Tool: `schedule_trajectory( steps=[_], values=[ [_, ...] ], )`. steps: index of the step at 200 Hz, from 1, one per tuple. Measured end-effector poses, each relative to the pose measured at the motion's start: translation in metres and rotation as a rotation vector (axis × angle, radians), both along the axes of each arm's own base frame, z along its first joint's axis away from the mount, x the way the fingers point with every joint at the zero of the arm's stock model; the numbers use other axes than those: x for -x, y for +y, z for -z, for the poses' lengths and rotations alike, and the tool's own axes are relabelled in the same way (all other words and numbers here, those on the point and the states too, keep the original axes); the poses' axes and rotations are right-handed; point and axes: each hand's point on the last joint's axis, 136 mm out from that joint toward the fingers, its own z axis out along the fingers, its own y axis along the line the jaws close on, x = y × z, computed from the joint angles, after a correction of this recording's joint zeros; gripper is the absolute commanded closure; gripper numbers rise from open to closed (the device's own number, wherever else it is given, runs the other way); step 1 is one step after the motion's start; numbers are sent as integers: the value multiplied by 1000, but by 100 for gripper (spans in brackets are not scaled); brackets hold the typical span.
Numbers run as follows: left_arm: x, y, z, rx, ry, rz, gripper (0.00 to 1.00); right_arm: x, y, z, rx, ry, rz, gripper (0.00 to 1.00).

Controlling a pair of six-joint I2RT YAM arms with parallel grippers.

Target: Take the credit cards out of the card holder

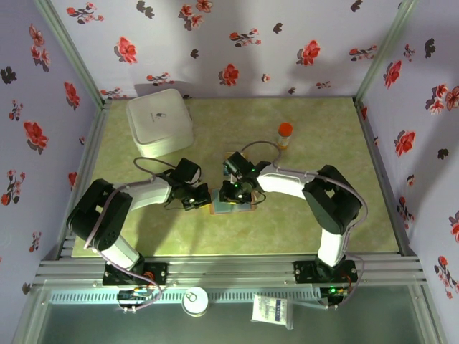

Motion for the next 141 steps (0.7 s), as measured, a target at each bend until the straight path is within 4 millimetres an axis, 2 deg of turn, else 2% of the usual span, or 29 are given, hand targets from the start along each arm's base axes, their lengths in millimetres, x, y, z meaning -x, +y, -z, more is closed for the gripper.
schedule_trajectory(
  steps=[91,141],
  values=[
    [-3,10,3,-26,0,-9,100,-13,-23,4,19,9,46,76],
    [-9,9,-5,-18,-11,-16,100,-12,-19,4,-36,27,46,78]
  ],
)
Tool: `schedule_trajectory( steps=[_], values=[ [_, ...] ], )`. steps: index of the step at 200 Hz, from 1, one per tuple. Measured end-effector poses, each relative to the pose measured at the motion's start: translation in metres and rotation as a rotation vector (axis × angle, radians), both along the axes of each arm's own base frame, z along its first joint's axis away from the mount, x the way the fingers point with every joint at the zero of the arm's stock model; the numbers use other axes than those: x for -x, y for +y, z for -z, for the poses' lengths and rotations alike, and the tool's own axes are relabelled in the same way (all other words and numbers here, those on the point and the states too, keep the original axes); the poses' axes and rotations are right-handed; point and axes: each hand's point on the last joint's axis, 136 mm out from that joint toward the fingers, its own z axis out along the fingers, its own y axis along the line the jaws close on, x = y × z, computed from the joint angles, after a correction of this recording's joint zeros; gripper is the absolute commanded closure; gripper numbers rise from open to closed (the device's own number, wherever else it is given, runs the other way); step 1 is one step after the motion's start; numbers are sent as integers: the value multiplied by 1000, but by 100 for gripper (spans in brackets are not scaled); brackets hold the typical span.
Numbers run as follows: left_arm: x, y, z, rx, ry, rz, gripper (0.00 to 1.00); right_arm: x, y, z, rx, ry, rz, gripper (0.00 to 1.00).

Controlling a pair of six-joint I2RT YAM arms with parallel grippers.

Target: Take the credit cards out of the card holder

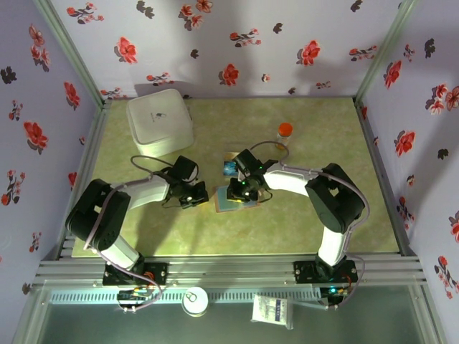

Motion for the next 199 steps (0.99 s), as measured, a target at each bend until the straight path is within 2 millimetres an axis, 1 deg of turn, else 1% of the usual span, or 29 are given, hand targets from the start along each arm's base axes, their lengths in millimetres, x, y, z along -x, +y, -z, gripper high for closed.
schedule_trajectory(
  steps=[23,40,54,72,88,126,165,181,199],
  values=[
    [-4,-11,-12,40,-25,10,100,0,4,-2,-26,6,2,78],
    [-4,-22,-17,75,-35,23,100,0,6,-3,-33,7,5,79],
    [-4,-30,-16,98,-29,32,100,0,6,-3,-34,8,5,78],
    [-2,-35,-6,106,-6,39,100,0,6,-3,-34,10,5,78],
    [1,-35,3,91,16,41,100,0,5,-3,-32,11,5,77],
    [1,-28,7,47,12,41,100,-1,7,-10,-42,0,0,74],
    [0,-26,7,27,0,54,100,-11,20,-23,-79,-33,-34,74],
    [0,-25,7,19,-3,57,100,-14,23,-21,-70,-34,-48,74],
    [-1,-24,7,11,-5,61,100,-12,19,-14,-42,-22,-60,75]
  ],
)
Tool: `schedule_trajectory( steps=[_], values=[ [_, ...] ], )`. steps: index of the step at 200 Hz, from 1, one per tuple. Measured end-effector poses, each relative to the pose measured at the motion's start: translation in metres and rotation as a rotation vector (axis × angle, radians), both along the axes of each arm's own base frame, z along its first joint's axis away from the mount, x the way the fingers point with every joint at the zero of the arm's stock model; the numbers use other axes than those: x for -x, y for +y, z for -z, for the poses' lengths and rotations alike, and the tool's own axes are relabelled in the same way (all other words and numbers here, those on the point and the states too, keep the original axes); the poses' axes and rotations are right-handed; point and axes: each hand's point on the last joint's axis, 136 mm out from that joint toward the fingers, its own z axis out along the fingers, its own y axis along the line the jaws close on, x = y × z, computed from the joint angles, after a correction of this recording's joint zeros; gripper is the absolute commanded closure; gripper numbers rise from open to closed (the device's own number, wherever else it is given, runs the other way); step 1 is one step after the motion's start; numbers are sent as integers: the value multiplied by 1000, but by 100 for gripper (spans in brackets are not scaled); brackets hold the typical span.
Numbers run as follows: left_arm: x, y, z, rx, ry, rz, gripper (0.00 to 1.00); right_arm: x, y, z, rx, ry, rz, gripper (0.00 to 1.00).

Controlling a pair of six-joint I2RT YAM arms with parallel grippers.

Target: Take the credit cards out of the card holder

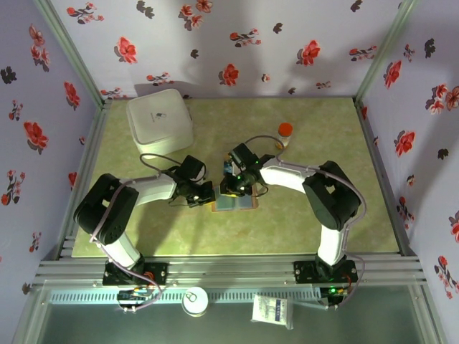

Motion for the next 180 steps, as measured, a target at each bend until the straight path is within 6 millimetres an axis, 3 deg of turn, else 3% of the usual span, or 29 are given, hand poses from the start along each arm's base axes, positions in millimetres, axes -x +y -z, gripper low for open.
schedule_trajectory(
  steps=[123,180],
  values=[
    [-3,6,1,-17,-12,14,100,0,-33,18,91,36,13,77],
    [-6,13,0,-39,-4,1,100,1,-30,22,62,30,8,80]
  ],
)
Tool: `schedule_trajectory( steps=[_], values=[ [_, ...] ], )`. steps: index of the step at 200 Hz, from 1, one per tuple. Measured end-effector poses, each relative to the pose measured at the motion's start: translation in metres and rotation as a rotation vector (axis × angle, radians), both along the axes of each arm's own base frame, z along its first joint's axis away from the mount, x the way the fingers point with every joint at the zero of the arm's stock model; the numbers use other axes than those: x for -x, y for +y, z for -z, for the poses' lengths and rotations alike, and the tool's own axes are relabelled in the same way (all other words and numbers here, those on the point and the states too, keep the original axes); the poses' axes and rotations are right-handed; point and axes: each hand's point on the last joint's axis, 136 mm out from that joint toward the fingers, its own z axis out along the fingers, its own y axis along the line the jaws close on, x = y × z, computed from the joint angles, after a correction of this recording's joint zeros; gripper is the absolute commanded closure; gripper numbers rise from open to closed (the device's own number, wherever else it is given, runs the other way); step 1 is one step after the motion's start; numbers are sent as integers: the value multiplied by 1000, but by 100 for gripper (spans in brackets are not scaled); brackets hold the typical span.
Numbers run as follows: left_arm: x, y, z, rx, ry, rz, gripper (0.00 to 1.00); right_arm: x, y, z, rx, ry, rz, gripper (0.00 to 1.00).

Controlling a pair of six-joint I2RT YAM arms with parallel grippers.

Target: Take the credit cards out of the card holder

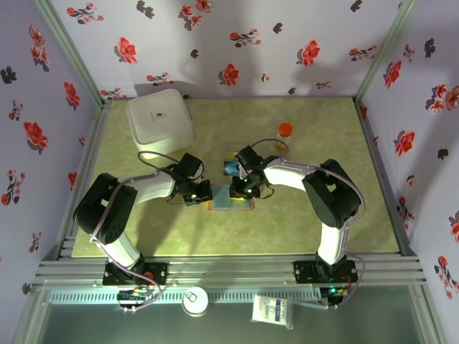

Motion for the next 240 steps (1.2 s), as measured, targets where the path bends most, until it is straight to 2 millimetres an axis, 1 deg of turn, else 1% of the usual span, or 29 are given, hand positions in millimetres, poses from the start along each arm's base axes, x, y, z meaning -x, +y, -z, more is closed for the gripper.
schedule_trajectory(
  steps=[30,73,99,114,130,143,168,194,240],
  values=[
    [0,2,0,-12,-2,6,100,0,0,-4,-10,-10,6,80],
    [-1,4,1,-18,-2,7,100,-2,2,-17,-33,-28,18,78],
    [-1,4,1,-18,-2,7,100,-2,13,-24,-72,-26,14,78],
    [-1,4,1,-18,-2,7,100,-4,25,-28,-99,-26,0,78],
    [-1,5,1,-19,-2,9,100,-7,35,-27,-115,-31,-13,78],
    [-1,5,1,-20,-2,8,100,-7,37,-23,-112,-25,-17,77],
    [-1,6,1,-22,-1,7,100,-4,35,-12,-85,2,-17,78],
    [-1,6,1,-23,-3,11,100,-4,31,-11,-75,-1,-11,78],
    [-1,6,1,-23,-5,14,100,0,8,-5,-54,17,27,78]
  ],
)
